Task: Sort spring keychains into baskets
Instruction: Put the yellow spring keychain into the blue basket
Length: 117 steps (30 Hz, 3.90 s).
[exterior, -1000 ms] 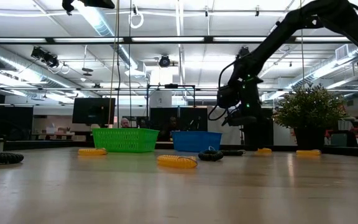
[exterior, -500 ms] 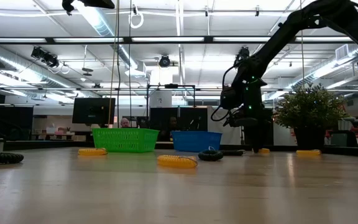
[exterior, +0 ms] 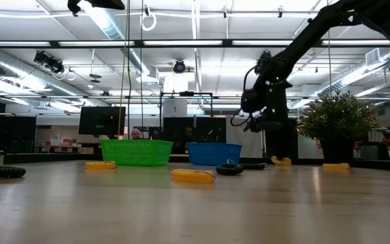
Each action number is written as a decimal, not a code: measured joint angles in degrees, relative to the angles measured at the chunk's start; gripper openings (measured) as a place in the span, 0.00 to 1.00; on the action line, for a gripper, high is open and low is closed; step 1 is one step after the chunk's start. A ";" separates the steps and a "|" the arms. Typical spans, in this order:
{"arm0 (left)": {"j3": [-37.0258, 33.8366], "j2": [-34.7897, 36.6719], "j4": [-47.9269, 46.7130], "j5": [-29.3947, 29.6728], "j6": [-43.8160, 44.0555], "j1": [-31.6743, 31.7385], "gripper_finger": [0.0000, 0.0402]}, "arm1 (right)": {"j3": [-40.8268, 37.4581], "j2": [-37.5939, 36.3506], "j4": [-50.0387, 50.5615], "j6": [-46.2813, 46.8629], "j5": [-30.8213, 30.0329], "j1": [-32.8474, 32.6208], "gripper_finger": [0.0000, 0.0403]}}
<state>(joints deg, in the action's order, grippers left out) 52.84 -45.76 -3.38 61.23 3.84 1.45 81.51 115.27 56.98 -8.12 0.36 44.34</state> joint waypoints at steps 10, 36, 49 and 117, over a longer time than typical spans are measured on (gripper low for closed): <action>0.00 0.00 0.00 0.00 -0.02 0.00 0.01 | 0.05 -7.33 1.70 -0.79 0.86 -1.88 0.00; 0.00 0.00 0.02 0.00 0.02 0.00 0.01 | 0.09 -38.97 14.60 1.66 8.26 -11.41 0.00; 0.00 0.00 0.04 0.00 0.07 0.00 0.01 | 14.03 -26.44 9.48 5.48 9.41 -13.89 0.00; 0.00 0.02 -2.95 -0.04 0.02 -0.04 0.01 | 36.97 20.83 3.38 7.49 2.04 -12.98 0.02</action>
<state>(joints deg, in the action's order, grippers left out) 52.84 -45.74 -6.33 61.19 3.86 1.41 118.48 136.10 60.36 -0.62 2.40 31.35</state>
